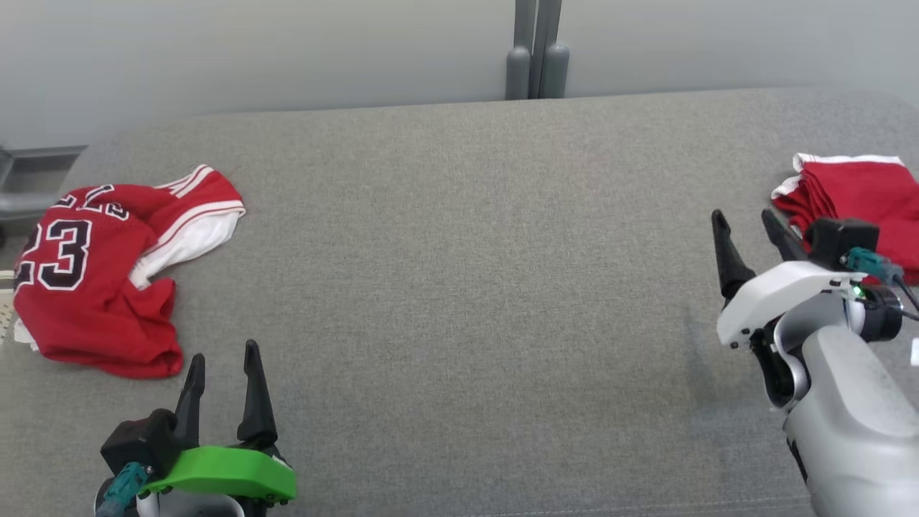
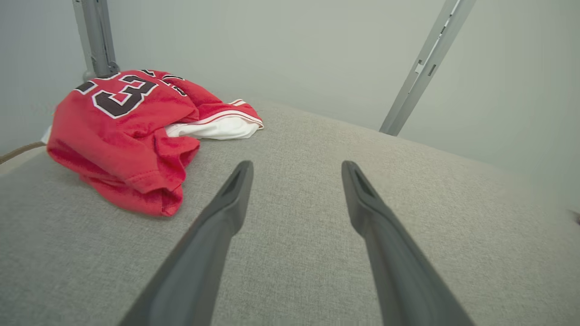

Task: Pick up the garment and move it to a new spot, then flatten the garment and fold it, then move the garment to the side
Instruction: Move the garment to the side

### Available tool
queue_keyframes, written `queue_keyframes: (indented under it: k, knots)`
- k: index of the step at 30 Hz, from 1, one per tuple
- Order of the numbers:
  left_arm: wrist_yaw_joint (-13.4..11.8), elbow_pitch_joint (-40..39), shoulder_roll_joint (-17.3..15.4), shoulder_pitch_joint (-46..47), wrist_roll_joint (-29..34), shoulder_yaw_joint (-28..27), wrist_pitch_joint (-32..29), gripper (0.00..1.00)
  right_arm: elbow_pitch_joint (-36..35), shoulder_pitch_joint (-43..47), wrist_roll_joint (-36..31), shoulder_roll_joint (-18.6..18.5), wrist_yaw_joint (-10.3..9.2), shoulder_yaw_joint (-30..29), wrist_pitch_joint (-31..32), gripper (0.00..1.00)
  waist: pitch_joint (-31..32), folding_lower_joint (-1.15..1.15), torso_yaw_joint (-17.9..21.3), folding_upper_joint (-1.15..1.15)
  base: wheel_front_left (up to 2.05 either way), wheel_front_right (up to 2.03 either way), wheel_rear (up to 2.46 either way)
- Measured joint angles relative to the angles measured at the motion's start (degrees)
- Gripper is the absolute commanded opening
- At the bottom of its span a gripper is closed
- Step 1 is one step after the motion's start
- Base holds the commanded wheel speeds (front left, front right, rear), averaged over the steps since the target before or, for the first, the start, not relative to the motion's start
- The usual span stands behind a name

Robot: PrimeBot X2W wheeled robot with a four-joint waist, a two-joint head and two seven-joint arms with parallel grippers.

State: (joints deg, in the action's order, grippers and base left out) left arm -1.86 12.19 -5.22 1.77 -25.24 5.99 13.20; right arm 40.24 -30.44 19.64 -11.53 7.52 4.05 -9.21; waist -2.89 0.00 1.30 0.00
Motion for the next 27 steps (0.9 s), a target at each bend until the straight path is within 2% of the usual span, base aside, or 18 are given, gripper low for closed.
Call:
queue_keyframes:
  k: [1, 6, 10, 16, 21, 27]
  knots:
    - [0.5, -0.2, 0.0, -0.1, -0.5, -0.1, 0.1, 1.0, -0.8, 1.2, 0.5, 0.7, 0.0, -0.3, 0.0, 1.0, 0.8, 0.0, -0.2, 0.0, 0.0, 0.0, 0.0]
    - [-1.0, 0.7, 0.4, -0.1, -2.2, -1.1, -0.7, 1.0, -3.9, 5.5, 1.6, 4.1, 0.0, -1.8, -0.3, 1.0, 3.6, 0.0, -1.2, 0.0, 0.0, 0.0, 0.0]
    - [-1.2, 1.4, -0.2, -1.4, -2.5, -0.8, -1.6, 1.0, -7.4, 11.1, 2.6, 7.5, 0.0, -3.8, -1.1, 1.0, 6.0, 0.0, -2.1, 0.0, 0.0, 0.0, 0.0]
    - [-1.2, 1.9, -3.0, -2.1, 2.0, 1.1, -0.4, 1.0, -12.0, 17.5, 0.4, 8.6, 0.0, -5.5, -2.5, 1.0, 7.3, 0.0, -3.1, 0.0, 0.0, 0.0, 0.0]
    - [-1.7, 1.2, -3.6, -3.9, 4.9, 2.8, 0.5, 1.0, -15.7, 21.2, -2.2, 8.7, -0.01, -5.9, -3.5, 1.0, 7.7, 0.0, -3.4, 0.0, 0.0, 0.0, 0.0]
    - [-2.0, 1.5, -4.9, -4.9, 7.4, 4.1, 1.1, 1.0, -18.3, 23.5, -11.5, 8.8, 0.0, -7.5, -3.5, 1.0, 7.4, 0.0, -3.3, 0.0, 0.0, 0.0, 0.0]
